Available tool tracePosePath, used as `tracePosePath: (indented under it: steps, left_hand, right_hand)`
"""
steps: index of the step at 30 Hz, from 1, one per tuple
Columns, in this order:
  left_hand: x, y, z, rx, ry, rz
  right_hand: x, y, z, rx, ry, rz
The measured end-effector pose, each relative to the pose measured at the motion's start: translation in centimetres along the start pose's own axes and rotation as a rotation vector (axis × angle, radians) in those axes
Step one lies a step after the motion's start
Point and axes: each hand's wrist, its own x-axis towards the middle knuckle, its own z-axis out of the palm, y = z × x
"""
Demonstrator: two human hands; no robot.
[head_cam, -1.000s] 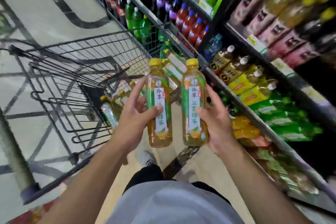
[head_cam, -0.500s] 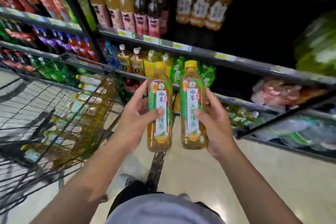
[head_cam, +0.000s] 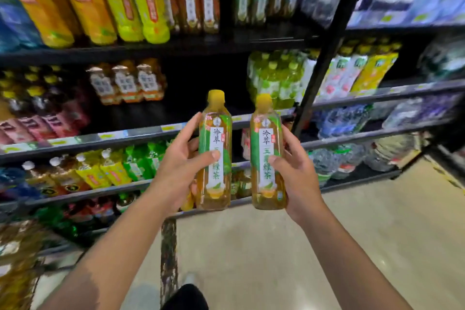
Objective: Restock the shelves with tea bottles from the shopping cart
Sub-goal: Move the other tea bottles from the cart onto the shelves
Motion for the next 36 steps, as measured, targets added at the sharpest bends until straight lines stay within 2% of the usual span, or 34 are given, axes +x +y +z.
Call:
tracePosePath:
  steps: [6,21,27,36]
  left_hand:
    - [6.8,2.0,2.4,0.046,-0.064,0.072]
    - [26.9,7.9,3.6,-0.019,-0.1,0.229]
    - [31.8,9.9,5.4,0.022,-0.148,0.303]
    - [37.4,14.0,8.4,0.086,-0.132,0.419]
  right_hand:
    - [5.7,-3.3,-0.9,-0.007,0.06,-0.068]
    - [25.7,-6.9,3.3,0.072,-0.076,-0.205]
    - [31.5,-8.8,1.8,0.091,-0.147,-0.256]
    - [40.2,-13.7,-0.1,0.004,-0.248,-0.385]
